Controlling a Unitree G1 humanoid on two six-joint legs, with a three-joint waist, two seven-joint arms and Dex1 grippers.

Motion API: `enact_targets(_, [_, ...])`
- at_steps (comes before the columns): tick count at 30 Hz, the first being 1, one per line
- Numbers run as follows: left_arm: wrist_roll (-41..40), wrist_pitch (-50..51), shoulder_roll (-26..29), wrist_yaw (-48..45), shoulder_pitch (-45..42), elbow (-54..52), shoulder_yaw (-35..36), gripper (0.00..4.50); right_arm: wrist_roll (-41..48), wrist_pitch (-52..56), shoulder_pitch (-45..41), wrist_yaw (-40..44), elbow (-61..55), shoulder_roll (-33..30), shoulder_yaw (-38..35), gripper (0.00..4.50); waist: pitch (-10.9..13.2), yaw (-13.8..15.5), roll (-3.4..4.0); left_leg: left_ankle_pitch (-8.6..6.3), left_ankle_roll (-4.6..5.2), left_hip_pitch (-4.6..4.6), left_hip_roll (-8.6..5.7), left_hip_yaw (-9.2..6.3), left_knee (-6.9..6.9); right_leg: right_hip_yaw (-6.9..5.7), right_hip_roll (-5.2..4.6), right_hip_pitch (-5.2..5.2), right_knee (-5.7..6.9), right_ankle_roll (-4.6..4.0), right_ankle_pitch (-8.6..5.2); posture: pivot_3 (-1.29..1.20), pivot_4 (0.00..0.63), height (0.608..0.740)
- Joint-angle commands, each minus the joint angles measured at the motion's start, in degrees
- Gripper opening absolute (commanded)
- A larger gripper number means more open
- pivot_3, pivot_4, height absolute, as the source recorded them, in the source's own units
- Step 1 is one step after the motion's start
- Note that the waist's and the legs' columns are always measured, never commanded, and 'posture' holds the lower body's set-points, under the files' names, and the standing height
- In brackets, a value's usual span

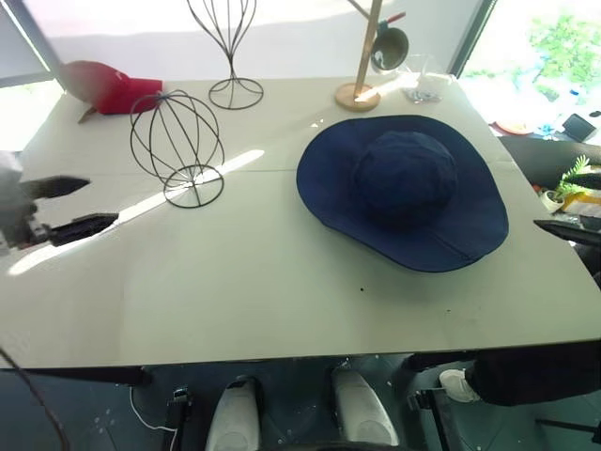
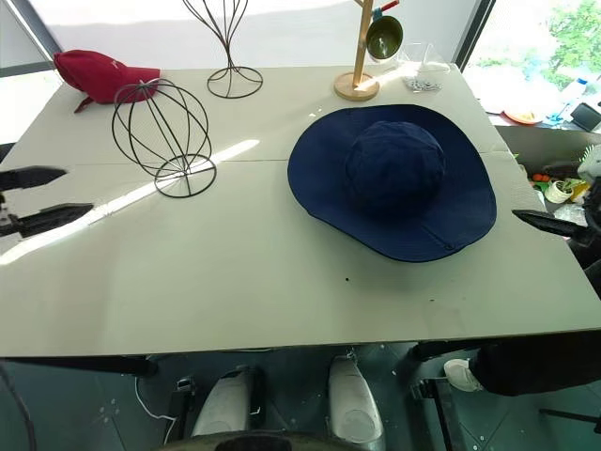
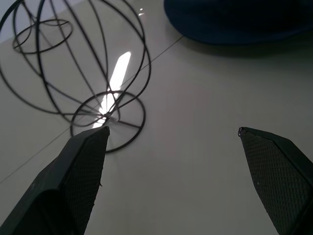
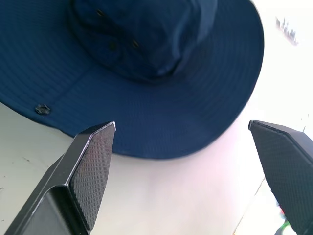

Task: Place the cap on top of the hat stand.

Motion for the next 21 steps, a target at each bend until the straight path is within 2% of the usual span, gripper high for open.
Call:
enact_targets(1, [-5.2,4.5,0.7,-1.8,-5.0,-6.0,-4.4,4.41,1.1,4.9,2.3,-2.8,-12.3,-0.6,-4.7,4.5,0.0,0.0,0.03,0.0,0.0,0.01,0.0,-0.01,0.0,0.0,0.01,0.0,0.01,0.02,0.0,0.0,0.15,0.739])
enact_targets(8, [-7.7,7.7,-3.6,-5.7,-17.7,-10.7,-17.7,4.41,0.2,20.0,11.6,-11.5,-40.0,3.8,-6.3,4.5,0.0,0.2,-0.03,0.0,0.0,0.01,0.0,-0.12,0.07,0.04,0.12,0.05,0.07,0.06,-0.01,0.0,0.15,0.739])
enact_targets(12, [-6.1,7.1,-7.8,-7.9,-23.3,-9.2,-23.9,4.41,-1.8,27.3,17.0,-18.1,-53.0,8.1,-2.8,4.5,-0.1,0.6,-0.12,0.0,0.01,-0.03,0.0,-0.19,0.13,0.03,0.16,0.07,0.07,0.05,-0.03,0.0,0.15,0.739])
enact_targets(16, [-3.5,5.4,-10.6,-9.9,-26.3,-7.3,-27.8,4.41,-5.7,31.2,19.0,-24.7,-58.7,11.2,3.6,4.5,-0.1,0.8,-0.14,0.0,0.01,-0.07,-0.01,-0.2,0.31,0.05,0.16,0.1,0.06,0.01,-0.04,0.0,0.15,0.739])
enact_targets(21, [-1.6,4.2,-13.3,-11.0,-29.1,-5.6,-30.0,4.41,-13.9,34.6,16.9,-33.3,-59.2,14.2,17.0,4.5,-0.1,1.3,-0.23,0.0,0.01,-0.1,-0.01,-0.22,0.38,0.06,0.16,0.1,0.06,0.0,-0.04,0.0,0.15,0.739])
